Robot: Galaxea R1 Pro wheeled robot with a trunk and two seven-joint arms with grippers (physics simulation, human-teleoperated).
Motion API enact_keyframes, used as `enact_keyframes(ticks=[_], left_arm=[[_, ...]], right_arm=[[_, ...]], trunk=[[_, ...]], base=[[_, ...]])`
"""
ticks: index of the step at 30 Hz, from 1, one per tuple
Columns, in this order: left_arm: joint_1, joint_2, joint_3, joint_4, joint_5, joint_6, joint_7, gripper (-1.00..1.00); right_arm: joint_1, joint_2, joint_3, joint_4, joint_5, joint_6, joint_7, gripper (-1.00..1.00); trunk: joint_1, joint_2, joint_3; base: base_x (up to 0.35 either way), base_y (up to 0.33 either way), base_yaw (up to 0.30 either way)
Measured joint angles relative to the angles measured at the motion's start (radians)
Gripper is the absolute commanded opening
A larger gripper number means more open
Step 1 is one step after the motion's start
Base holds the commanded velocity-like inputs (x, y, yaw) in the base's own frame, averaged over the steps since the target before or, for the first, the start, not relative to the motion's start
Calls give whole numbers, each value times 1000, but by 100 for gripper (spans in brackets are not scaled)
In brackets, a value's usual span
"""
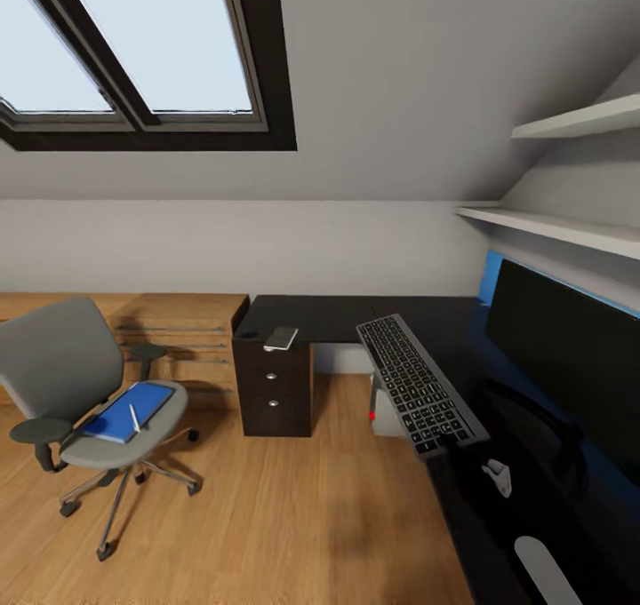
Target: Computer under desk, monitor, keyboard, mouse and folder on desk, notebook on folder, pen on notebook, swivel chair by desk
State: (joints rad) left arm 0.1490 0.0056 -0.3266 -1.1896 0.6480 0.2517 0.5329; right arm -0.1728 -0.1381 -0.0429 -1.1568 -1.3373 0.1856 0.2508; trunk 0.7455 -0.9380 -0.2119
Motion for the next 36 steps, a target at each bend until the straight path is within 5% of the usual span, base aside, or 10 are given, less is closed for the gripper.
enact_keyframes(ticks=[15, 16, 17, 18, 27, 36], left_arm=[[0, 0, -2, 0, -1, -1, 0, 100], [0, 0, -3, 0, -1, -1, 0, 100], [0, 0, -3, 0, -1, -1, 0, 100], [0, 0, -3, 0, -1, 0, 0, 100], [0, 0, -4, 0, -1, -1, 0, 100], [0, 0, -3, 0, -1, -1, 0, 100]], right_arm=[[0, 7, 1, 2, -4, -3, -6, -100], [0, 8, 1, 1, -9, -4, -7, -100], [0, 44, -3, -1, -69, -9, -31, -100], [0, 51, -3, -2, -80, -10, -45, -100], [0, 63, -2, -1, -103, -15, -74, -100], [0, 74, 4, 0, -103, -120, -76, -100]], trunk=[[0, 0, 0], [0, 0, 0], [0, 0, 0], [0, 0, 0], [0, 0, 0], [0, 0, 0]], base=[[-243, -202, 0], [-109, -105, 0], [-108, -102, 0], [-107, -101, 0], [-86, -90, 0], [-3, -5, 0]])
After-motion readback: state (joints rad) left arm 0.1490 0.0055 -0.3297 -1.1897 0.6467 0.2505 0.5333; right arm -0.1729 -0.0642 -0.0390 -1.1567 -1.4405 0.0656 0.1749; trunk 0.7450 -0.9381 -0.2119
